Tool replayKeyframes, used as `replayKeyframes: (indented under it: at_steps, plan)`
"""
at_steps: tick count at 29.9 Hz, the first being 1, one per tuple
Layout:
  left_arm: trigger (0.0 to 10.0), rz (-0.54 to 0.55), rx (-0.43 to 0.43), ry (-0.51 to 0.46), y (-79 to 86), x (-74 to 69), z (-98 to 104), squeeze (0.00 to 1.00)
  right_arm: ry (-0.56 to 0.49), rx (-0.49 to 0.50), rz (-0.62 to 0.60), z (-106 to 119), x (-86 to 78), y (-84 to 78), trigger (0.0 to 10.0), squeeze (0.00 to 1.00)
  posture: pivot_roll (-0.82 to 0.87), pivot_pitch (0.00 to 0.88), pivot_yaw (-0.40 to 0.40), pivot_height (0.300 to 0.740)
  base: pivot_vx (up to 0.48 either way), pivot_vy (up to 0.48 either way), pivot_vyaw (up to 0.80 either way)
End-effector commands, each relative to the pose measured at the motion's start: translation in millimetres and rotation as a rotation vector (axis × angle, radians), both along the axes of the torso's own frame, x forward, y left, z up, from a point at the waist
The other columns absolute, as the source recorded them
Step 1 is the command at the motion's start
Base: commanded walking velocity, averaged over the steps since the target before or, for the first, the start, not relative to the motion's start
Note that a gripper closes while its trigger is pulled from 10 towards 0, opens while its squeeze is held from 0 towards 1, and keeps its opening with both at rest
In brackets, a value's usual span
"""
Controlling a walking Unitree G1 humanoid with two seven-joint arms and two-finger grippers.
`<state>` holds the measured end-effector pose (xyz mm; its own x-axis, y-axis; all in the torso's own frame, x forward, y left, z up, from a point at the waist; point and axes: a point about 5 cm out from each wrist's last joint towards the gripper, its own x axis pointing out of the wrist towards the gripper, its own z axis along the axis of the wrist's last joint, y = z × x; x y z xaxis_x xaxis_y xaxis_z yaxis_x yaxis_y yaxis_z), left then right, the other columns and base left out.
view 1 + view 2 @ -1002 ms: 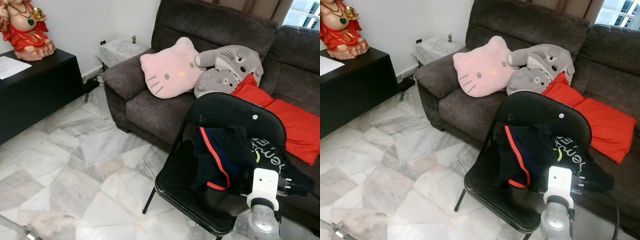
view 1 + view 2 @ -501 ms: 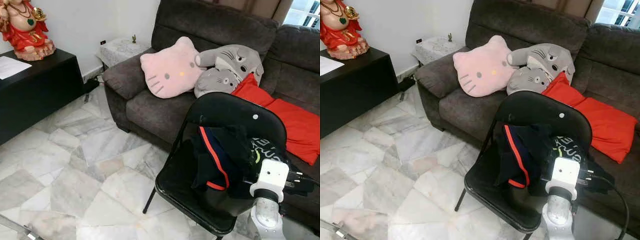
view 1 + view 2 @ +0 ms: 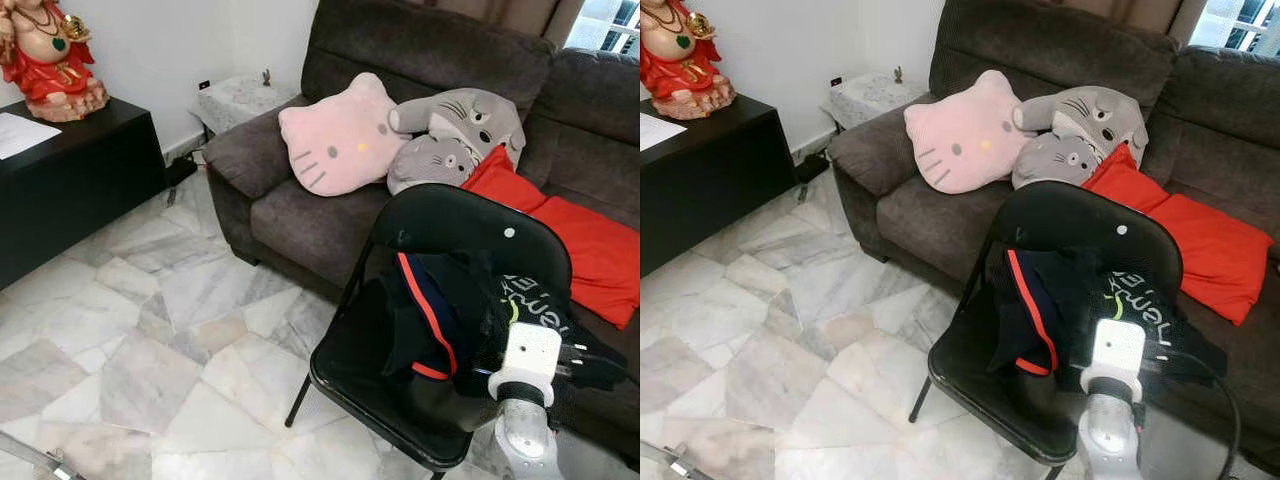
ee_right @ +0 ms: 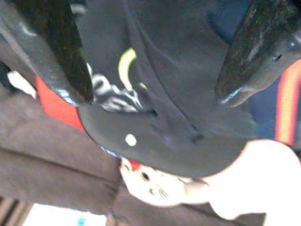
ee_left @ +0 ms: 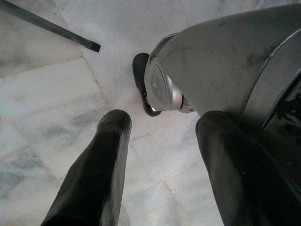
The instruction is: Hang hanger
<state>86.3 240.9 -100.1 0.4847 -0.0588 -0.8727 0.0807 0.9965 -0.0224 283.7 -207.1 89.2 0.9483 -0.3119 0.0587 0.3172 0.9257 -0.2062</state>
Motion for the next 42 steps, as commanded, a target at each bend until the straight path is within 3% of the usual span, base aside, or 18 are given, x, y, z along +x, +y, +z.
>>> replayKeyframes:
  at_steps: [1, 7, 10, 14, 42]
  plan:
    - [10.0, -0.024, -0.006, 0.036, -3.0, -7.6, -2.7, 0.0, -0.012, -0.021, 0.017, 1.7, -4.8, -0.5, 10.0, 0.0, 0.0, 0.086, -0.06, 0.74, 0.0, 0.0, 0.0]
    - [10.0, -0.024, -0.007, 0.037, -3.1, -7.7, -2.8, 0.0, 0.011, -0.023, 0.026, -3.5, -10.8, -0.1, 10.0, 0.0, 0.0, 0.087, -0.06, 0.74, 0.0, 0.0, 0.0]
    - [10.0, -0.025, -0.007, 0.038, -2.9, -7.5, -2.7, 0.0, 0.107, -0.066, -0.01, -16.5, -22.5, -8.9, 10.0, 0.0, 0.0, 0.089, -0.062, 0.74, 0.0, 0.0, 0.0]
    - [10.0, -0.026, -0.008, 0.039, -2.9, -7.4, -2.7, 0.0, 0.131, -0.074, -0.013, -19.9, -26.4, -10.2, 10.0, 0.0, -0.01, 0.089, -0.06, 0.74, 0.0, 0.0, 0.0]
    - [10.0, -0.023, -0.013, 0.038, -3.2, -7.0, -2.7, 0.0, 0.214, -0.08, 0.02, -30.1, -2.1, -6.1, 10.0, 0.0, 0.0, 0.086, -0.061, 0.74, 0.0, 0.0, 0.0]
